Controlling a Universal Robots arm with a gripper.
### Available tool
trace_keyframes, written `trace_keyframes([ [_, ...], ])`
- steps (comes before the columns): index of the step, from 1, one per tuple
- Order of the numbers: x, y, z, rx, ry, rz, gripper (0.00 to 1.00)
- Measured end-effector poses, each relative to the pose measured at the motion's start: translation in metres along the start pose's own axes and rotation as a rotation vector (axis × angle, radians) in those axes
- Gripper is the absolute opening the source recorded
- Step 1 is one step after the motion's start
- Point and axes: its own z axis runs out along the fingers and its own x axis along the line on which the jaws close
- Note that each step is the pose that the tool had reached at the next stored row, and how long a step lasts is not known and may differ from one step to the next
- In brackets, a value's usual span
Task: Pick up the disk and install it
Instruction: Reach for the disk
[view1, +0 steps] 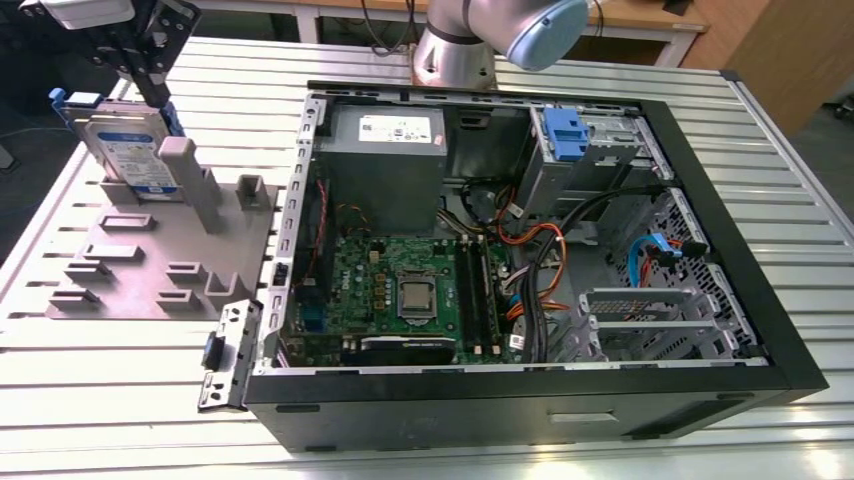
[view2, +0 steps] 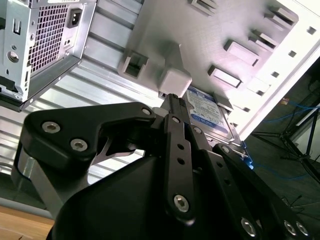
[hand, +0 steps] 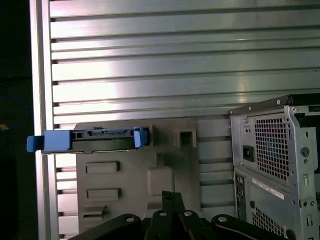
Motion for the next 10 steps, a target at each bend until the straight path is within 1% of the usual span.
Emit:
trace_keyframes([
  [10,0.0029,-0.0002,0.0003,0.0,0.0011,0.0,0.11],
])
